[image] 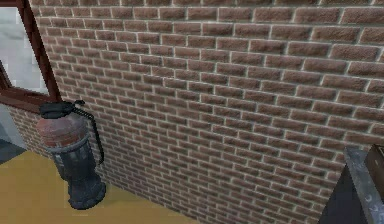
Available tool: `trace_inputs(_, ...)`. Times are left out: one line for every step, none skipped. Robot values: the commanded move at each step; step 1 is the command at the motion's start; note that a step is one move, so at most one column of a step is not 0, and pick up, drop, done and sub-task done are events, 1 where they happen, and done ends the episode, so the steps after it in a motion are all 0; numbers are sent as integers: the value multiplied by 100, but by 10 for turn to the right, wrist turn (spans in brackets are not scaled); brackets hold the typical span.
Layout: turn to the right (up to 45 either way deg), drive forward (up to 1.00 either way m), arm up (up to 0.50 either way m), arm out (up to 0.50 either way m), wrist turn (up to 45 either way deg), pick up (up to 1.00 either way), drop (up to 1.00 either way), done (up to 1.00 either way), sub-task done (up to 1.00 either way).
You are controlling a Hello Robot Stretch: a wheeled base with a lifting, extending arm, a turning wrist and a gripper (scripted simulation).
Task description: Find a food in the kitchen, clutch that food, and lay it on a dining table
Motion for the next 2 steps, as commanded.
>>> trace_inputs(-90, 0, 0, 0, 0, 0, 0, 0, 0)
trace_inputs(0, 0, 50, 0, 0, 0, 0, 0, 0)
